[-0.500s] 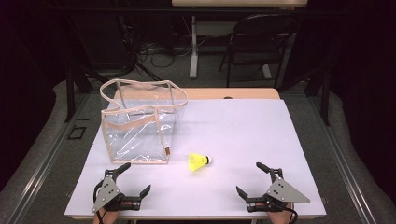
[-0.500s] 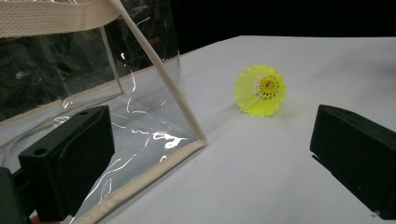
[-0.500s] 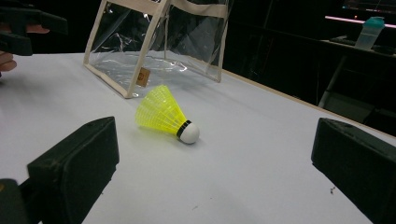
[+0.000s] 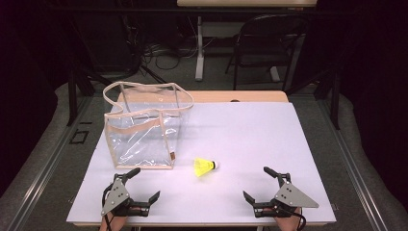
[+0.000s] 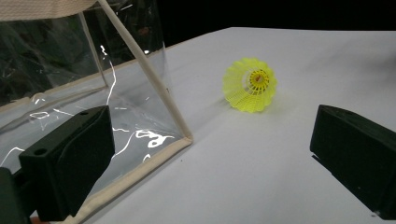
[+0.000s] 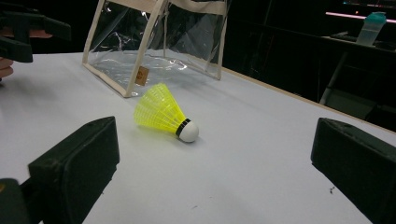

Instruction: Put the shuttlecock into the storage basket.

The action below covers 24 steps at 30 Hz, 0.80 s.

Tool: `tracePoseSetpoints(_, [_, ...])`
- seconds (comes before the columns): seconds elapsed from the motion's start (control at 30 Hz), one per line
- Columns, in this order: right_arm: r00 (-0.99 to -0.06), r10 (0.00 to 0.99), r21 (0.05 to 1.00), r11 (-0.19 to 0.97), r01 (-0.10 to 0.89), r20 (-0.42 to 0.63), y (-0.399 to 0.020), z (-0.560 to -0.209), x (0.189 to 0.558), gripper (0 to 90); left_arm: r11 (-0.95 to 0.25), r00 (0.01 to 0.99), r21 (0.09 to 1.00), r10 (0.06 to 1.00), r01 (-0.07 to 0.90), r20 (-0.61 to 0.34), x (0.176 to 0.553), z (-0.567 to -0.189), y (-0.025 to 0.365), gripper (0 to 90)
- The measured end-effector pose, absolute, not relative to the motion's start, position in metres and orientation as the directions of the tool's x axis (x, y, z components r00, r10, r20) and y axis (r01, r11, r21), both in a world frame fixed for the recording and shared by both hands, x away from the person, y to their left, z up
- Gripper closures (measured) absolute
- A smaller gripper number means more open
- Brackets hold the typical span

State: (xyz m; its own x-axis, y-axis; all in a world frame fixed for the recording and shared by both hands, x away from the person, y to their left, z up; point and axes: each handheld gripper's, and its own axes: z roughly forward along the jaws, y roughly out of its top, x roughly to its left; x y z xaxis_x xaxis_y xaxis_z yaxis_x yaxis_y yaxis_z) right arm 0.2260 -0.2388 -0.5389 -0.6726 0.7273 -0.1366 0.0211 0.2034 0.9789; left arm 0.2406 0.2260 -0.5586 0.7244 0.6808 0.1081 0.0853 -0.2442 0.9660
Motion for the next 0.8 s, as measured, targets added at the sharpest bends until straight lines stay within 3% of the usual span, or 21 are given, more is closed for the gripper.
tracePoseSetpoints(0.8, [-0.675,0.726,0.977,0.212,0.034,-0.135,-0.236,-0.54,0.229,0.6,-0.283,0.766,0.945,0.64,0.162,0.06,0.256,-0.553,0.199,0.0])
